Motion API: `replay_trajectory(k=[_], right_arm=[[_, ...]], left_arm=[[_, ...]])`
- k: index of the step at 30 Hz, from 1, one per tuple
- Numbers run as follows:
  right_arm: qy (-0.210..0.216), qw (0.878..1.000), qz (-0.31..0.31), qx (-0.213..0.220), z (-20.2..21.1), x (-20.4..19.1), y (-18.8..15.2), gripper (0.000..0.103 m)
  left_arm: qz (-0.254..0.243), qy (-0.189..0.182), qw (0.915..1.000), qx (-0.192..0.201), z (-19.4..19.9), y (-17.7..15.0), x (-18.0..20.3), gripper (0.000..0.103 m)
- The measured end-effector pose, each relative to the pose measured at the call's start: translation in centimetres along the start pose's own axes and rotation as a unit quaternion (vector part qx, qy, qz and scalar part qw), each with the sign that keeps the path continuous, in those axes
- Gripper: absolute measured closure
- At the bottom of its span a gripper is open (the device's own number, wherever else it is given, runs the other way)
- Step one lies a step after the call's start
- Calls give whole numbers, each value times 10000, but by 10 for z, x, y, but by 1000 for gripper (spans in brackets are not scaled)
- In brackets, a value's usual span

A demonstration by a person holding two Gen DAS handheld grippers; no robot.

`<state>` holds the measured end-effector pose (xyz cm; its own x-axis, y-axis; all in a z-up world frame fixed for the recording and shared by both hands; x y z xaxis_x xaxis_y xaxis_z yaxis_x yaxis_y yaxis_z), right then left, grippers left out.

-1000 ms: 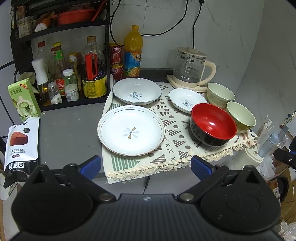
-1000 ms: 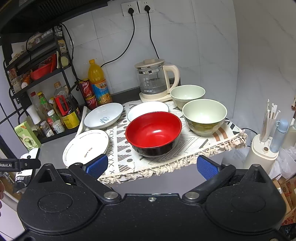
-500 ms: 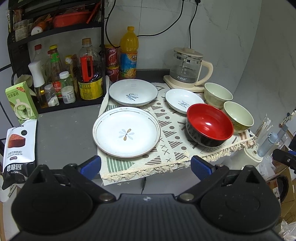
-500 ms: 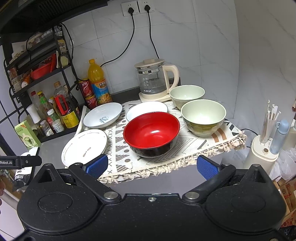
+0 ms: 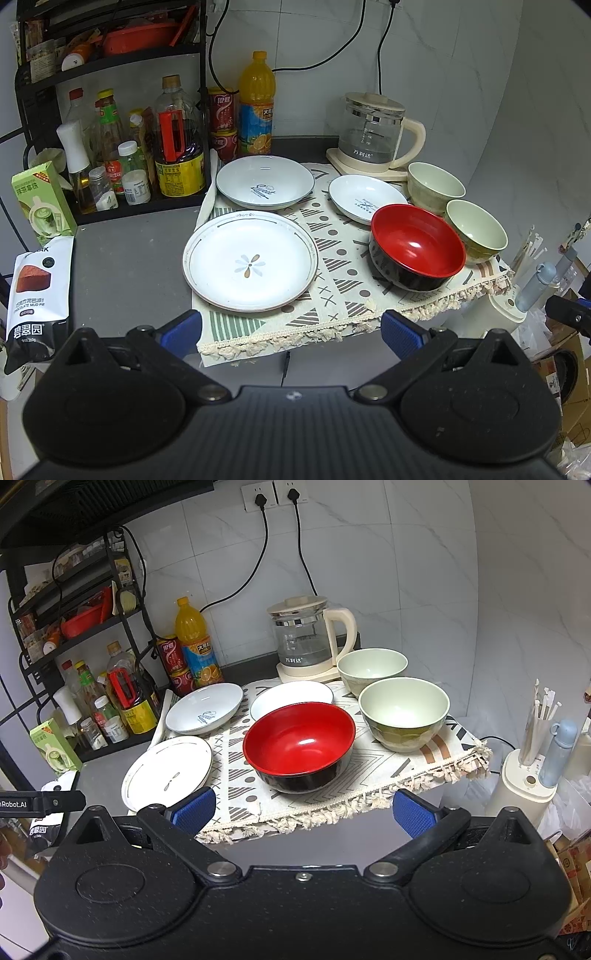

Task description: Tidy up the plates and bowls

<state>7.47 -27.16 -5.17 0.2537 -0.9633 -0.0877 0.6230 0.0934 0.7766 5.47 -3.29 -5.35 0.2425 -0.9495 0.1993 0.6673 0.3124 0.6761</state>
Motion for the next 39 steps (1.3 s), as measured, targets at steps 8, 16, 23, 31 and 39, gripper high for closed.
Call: replay_trajectory(k=[8, 16, 23, 31, 39], right_arm=[[45, 10000, -54, -38, 0, 0, -1, 0], [88, 9999, 38, -71, 2, -3, 1, 0], [79, 9999, 28, -88, 1, -2, -1, 0], [58, 9999, -39, -102, -2, 2, -1, 0], [-35, 9997, -126, -211, -19, 11, 3, 0]], left_arm=[[78, 6, 10000, -23, 0, -2, -1, 1], [125, 76, 9999, -54, 1, -5, -2, 1], [94, 79, 9999, -57, -1, -5, -2, 1], [133, 3, 9999, -92, -9, 3, 5, 1], [117, -128, 9993, -337, -36, 14, 15, 1]])
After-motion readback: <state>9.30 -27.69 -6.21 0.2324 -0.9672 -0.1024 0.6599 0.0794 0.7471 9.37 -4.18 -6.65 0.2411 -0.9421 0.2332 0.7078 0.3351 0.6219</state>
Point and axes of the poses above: each gripper's, at about its wrist camera, not at the fingertips, and z roughly against the way its jaws point, x to its right, y to its top, the point moved 9 cm from there along -z, roughly the way its jaws point, and after that the axes turned 10 degrees about z, right-handed, at the moved point
